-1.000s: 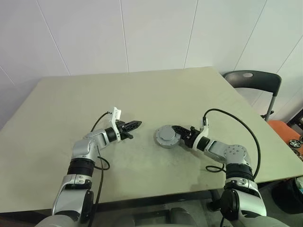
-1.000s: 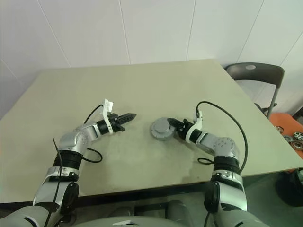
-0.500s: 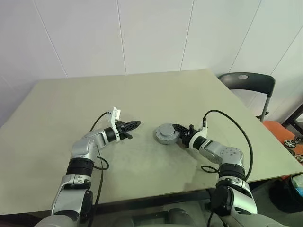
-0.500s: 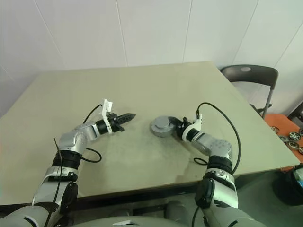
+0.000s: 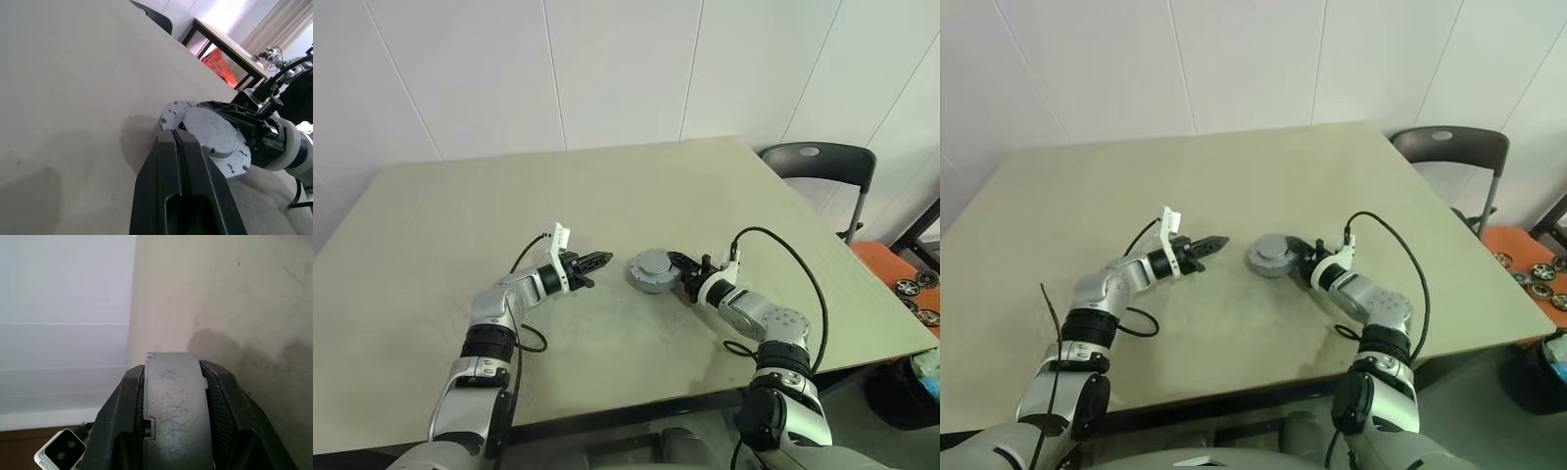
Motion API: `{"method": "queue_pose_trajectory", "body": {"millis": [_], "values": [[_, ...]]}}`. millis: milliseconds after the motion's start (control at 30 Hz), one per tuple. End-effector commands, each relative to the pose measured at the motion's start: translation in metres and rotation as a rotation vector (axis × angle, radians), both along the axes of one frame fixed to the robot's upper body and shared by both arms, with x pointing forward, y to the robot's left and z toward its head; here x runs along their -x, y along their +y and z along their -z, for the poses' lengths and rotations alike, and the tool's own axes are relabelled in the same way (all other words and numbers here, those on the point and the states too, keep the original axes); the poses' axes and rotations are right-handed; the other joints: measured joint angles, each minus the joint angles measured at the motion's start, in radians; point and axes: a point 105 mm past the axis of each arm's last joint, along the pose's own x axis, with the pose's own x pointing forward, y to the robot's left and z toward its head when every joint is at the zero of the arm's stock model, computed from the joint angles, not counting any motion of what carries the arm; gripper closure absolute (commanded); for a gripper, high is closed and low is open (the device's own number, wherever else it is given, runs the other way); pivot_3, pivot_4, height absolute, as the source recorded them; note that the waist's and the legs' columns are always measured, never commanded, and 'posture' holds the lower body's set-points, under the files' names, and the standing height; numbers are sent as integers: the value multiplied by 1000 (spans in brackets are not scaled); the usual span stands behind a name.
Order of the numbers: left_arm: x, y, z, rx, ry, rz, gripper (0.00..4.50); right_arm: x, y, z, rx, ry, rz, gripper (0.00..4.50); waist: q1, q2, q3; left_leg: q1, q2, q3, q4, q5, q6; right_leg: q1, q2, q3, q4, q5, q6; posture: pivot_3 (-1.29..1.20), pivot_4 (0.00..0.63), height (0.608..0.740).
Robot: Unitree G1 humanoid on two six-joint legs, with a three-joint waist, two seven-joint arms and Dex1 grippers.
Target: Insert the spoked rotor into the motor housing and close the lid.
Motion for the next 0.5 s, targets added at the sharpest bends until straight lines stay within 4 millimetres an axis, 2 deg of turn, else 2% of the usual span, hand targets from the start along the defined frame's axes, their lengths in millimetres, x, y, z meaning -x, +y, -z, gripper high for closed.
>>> {"method": "queue_pose_trajectory", "body": {"millis": [33, 167, 367, 433, 500], "values": [[-7, 0, -19, 33, -53, 1, 4500, -11, 11, -51, -85, -181, -22, 3239, 2, 3, 2, -2, 0, 0, 1, 0, 0, -2, 0, 0, 1, 0, 0, 0, 0, 740], [-8, 1, -19, 41, -52, -6, 4500, -12, 12, -72, -105, -257, -39, 3239, 5, 5, 3, -6, -1, 0, 0, 0, 0, -6, -3, 0, 0, 0, 0, 0, 0, 740], [-6, 0, -20, 78, -44, -15, 4500, -14, 9, -88, -124, -310, -42, 3239, 14, 5, 3, -9, -2, 0, -1, 0, 0, -7, -6, 0, -2, 0, 0, 0, 0, 740], [-5, 1, -26, 142, -33, -14, 4500, -15, 10, -92, -132, -327, -46, 3239, 19, 5, 3, -9, -2, 0, -1, 0, 0, -8, -6, 0, -2, 0, 0, 0, 0, 740], [-1, 4, -41, 276, -9, 1, 4500, -15, 11, -97, -138, -343, -54, 3239, 20, 5, 4, -9, -1, 0, -1, 0, 0, -8, -5, 0, -1, 0, 0, 0, 0, 740]]}}
